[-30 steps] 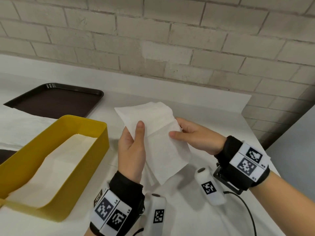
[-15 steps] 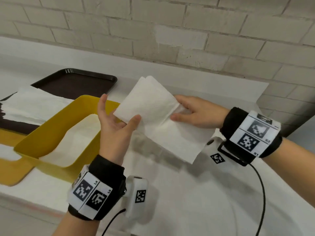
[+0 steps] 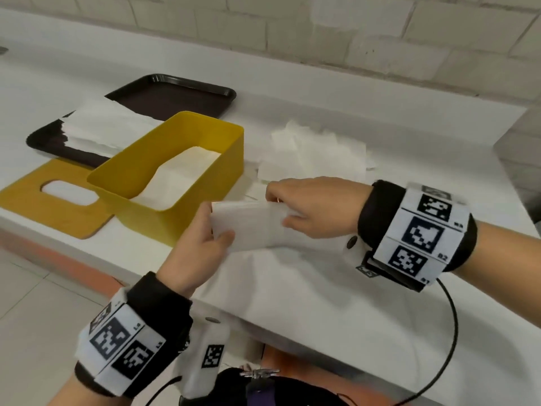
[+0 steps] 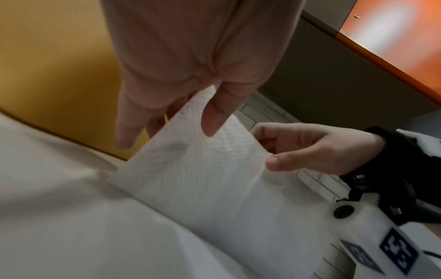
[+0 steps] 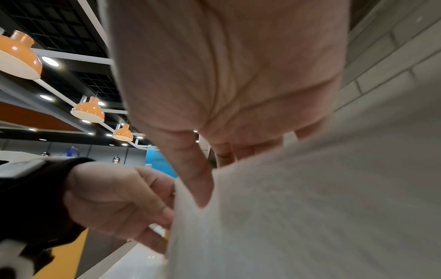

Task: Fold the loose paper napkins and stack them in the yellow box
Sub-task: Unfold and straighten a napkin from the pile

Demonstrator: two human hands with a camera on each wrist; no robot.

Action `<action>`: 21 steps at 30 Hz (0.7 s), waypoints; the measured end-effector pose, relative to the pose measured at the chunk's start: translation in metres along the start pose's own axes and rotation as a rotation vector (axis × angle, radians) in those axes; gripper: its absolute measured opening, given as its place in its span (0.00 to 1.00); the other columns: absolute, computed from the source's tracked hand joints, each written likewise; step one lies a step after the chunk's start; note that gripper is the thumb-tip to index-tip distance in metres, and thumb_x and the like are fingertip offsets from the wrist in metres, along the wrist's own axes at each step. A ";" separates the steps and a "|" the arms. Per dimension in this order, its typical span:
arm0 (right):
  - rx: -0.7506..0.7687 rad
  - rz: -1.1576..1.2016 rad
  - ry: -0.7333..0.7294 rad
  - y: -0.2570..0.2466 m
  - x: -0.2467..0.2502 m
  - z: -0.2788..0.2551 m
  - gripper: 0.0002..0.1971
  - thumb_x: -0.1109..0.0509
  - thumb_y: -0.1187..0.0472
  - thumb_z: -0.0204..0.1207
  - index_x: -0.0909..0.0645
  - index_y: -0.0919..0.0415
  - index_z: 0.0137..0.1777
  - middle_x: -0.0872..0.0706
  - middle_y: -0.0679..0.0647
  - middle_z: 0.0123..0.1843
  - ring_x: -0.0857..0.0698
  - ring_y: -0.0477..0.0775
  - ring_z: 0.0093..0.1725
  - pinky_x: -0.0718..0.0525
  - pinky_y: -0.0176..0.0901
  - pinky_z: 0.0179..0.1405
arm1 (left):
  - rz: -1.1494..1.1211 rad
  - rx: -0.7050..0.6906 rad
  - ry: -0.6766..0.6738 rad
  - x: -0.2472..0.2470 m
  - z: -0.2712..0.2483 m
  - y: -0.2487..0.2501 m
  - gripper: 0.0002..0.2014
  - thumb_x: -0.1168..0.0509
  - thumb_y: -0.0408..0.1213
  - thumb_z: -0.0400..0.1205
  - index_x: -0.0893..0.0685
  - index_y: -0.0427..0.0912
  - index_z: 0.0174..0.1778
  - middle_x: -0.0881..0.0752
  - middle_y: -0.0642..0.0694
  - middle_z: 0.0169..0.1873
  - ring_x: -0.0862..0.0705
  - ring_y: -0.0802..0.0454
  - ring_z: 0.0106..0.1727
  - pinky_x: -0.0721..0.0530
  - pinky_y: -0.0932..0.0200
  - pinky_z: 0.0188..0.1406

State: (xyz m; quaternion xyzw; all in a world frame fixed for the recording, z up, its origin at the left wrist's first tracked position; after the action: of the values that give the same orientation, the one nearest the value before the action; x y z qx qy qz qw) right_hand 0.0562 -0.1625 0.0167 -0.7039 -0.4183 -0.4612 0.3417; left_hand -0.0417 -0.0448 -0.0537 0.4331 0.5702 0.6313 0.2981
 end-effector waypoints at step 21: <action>-0.107 -0.123 0.031 -0.005 -0.007 0.005 0.13 0.46 0.66 0.82 0.34 0.58 0.66 0.26 0.51 0.50 0.27 0.55 0.46 0.31 0.44 0.39 | -0.072 0.011 0.013 -0.012 -0.005 -0.011 0.21 0.46 0.23 0.83 0.30 0.46 0.70 0.22 0.50 0.66 0.25 0.55 0.70 0.28 0.52 0.71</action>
State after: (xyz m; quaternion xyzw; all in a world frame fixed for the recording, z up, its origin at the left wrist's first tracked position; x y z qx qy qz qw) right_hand 0.0517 -0.1576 0.0083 -0.6869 -0.4302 -0.5138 0.2812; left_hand -0.0421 -0.0555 -0.0672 0.4098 0.5907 0.6200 0.3143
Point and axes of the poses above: each hand's wrist, its own z-axis towards the middle knuckle, its own x-axis out of the back of the hand, y = z × x, the point moved 4 cm from there along z, towards the middle knuckle
